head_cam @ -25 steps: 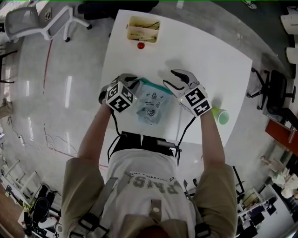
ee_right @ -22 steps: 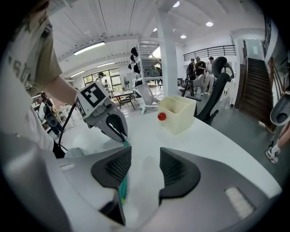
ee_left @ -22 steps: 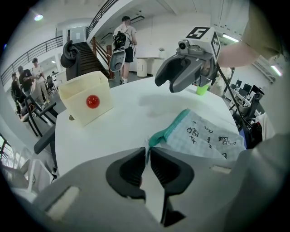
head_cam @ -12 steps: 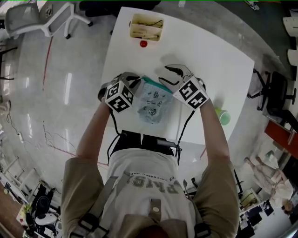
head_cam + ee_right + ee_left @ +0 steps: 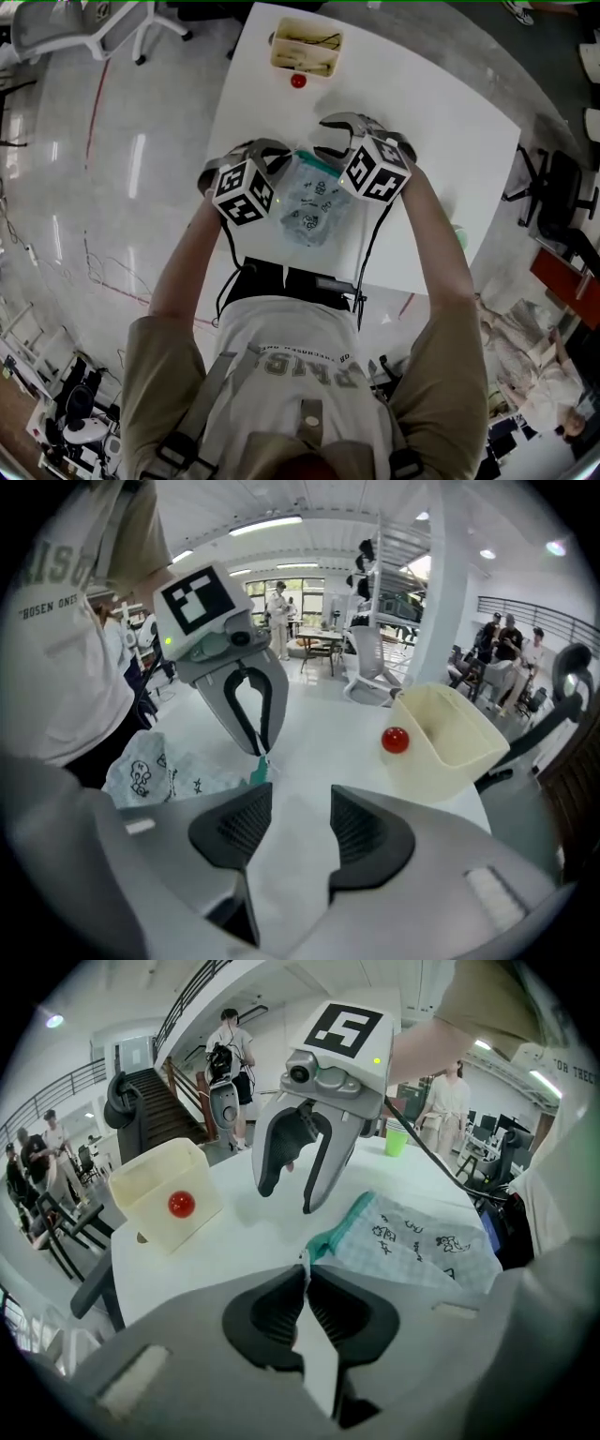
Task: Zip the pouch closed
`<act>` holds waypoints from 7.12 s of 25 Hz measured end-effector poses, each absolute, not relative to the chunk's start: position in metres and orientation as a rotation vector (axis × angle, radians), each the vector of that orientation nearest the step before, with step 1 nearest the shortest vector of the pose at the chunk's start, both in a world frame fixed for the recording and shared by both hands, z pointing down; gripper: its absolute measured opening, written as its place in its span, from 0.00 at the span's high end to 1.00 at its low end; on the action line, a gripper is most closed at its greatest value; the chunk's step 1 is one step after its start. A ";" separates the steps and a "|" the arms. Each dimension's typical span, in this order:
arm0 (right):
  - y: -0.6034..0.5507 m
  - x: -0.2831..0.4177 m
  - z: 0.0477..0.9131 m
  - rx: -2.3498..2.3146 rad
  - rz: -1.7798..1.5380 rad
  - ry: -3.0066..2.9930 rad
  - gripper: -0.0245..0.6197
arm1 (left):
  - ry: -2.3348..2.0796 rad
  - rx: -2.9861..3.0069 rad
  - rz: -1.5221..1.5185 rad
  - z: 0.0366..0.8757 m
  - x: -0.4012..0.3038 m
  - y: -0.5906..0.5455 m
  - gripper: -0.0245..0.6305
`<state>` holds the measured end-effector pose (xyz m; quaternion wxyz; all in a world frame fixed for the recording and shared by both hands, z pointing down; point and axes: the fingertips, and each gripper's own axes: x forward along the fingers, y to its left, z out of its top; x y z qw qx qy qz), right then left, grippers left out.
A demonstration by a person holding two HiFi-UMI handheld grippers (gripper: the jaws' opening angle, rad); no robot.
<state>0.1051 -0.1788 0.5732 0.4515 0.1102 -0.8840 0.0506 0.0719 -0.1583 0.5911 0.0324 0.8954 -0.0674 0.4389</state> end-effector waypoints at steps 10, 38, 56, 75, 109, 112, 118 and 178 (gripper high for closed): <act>-0.168 0.087 0.601 -0.105 -0.185 -2.024 0.70 | -0.166 2.766 1.344 0.588 0.075 -0.159 0.93; -0.152 0.078 0.618 -0.539 -0.539 -1.798 0.95 | -0.086 2.771 1.329 0.585 0.078 -0.159 0.93; -0.148 0.083 0.616 -0.494 -0.401 -1.783 0.96 | -0.090 2.718 1.318 0.585 0.079 -0.160 0.93; -0.142 0.094 0.614 -0.447 -0.402 -1.772 0.96 | -0.091 2.722 1.279 0.583 0.084 -0.156 0.93; -0.112 0.134 0.625 -0.386 -0.313 -1.743 0.96 | -0.101 2.681 1.291 0.595 0.068 -0.142 0.93; -0.111 0.134 0.623 -0.372 -0.301 -1.751 0.96 | -0.102 2.680 1.292 0.595 0.066 -0.140 0.93; -0.108 0.140 0.625 -0.368 -0.306 -1.737 0.96 | -0.110 2.675 1.306 0.599 0.064 -0.138 0.93; -0.093 0.193 0.636 -0.284 -0.223 -1.633 0.96 | -0.348 2.619 1.311 0.617 0.036 -0.148 0.92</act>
